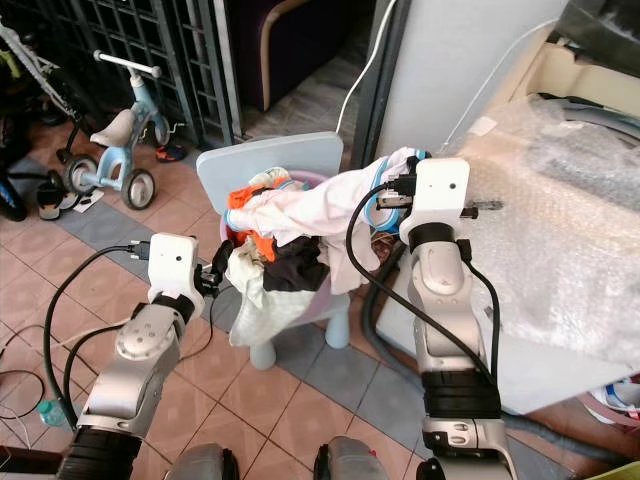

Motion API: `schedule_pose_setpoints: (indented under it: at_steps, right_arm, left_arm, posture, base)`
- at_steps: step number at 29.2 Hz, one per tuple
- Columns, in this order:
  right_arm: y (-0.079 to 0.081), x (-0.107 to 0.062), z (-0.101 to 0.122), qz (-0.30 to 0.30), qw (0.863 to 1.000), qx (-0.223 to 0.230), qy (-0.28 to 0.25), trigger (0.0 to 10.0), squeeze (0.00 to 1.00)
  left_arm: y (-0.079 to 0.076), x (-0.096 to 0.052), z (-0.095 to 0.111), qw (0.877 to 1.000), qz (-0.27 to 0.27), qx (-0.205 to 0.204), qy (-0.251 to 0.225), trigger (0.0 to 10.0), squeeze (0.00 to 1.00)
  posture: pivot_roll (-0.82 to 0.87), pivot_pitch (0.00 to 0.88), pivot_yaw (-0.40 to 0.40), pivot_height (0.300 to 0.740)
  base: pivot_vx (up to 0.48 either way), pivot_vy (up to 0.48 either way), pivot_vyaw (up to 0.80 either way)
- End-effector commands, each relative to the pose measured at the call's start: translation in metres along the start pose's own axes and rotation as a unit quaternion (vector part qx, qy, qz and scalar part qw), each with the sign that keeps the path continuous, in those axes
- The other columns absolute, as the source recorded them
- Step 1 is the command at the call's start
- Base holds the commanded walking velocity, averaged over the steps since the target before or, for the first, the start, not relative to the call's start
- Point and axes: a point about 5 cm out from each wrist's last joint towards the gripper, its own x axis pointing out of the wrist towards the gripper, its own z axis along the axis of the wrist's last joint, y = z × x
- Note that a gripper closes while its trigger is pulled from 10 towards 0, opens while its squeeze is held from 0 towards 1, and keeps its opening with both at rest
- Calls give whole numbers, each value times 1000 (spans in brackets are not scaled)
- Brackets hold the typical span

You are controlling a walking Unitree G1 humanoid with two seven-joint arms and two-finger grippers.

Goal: Clothes washing

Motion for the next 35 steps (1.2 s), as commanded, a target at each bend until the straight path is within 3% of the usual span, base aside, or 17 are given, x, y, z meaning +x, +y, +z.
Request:
schedule_pose_setpoints:
  at_steps: [1, 13, 17, 30, 35]
  right_arm:
    - [-8, 2, 0, -18, 1000, -7, -5, 10000, 0]
    - [-20, 9, 5, -33, 999, -31, -21, 10000, 0]
    - [-18, 8, 5, -15, 999, -31, -26, 10000, 0]
    - [1, 6, 4, 60, 998, -18, -24, 10000, 0]
    - [11, 8, 9, 122, 991, -29, -37, 10000, 0]
  left_arm:
    - [-9, -1, 0, 1000, -14, -4, -1, 10000, 0]
    - [-9, 1, 4, 1000, -14, -19, -13, 10000, 0]
    - [-7, 2, 4, 1000, -7, -24, -10, 10000, 0]
    - [2, 4, 10, 998, 11, -54, -25, 10000, 0]
    - [2, 4, 9, 998, 12, -56, -24, 10000, 0]
  posture:
    - [-24, 81, 19, 740]
    - [-31, 80, 25, 740]
    - [-30, 79, 25, 740]
    - [-29, 75, 23, 740]
    - [-30, 71, 21, 740]
  base:
    - [0, -420, -763]
    - [0, -376, -763]
    - [0, 0, -784]
    - [0, 0, 0]
    - [384, 0, 0]
